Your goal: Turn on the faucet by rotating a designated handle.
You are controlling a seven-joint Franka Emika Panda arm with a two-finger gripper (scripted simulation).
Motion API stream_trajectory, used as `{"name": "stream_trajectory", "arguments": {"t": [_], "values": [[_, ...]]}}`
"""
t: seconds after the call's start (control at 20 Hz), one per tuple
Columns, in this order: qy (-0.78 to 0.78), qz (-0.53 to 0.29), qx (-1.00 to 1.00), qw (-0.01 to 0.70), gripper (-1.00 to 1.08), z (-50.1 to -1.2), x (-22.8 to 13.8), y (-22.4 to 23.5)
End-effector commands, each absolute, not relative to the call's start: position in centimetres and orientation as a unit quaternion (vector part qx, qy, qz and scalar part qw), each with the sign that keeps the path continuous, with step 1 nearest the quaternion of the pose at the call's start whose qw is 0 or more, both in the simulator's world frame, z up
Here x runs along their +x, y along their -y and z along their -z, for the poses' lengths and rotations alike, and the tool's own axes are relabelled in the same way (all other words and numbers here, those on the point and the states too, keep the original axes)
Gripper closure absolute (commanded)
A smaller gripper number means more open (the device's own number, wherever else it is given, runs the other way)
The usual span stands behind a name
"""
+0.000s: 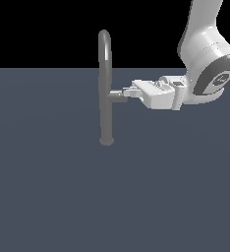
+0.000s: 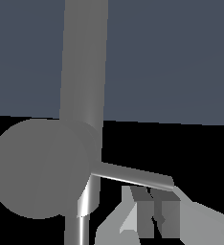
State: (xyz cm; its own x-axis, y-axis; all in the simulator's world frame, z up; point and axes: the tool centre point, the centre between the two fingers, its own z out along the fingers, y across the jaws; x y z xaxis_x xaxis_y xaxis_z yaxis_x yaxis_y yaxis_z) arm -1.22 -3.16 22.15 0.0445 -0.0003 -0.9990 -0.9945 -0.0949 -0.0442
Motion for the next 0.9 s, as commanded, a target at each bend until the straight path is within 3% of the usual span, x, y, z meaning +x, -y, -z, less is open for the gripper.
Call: {"name": "stream_trajectory", "arguments": {"t": [0.0,0.1,0.15,0.65,0.7,0.75,0.85], "values": [[-0.475,-0.520,-0.524,0.479,1.08,-19.0,-2.0,3.3],[-0.476,-0.521,-0.523,0.478,1.08,-18.3,-2.1,3.3],[-0.465,-0.513,-0.533,0.486,1.08,-20.8,-1.4,3.2],[-0.476,-0.521,-0.523,0.478,1.08,-15.5,-0.6,3.1],[-0.476,-0.521,-0.523,0.478,1.08,-15.5,-0.6,3.1],[-0.456,-0.512,-0.539,0.490,1.08,-19.3,0.1,3.1],[-0.459,-0.513,-0.537,0.488,1.08,-18.4,0.4,3.0]]}}
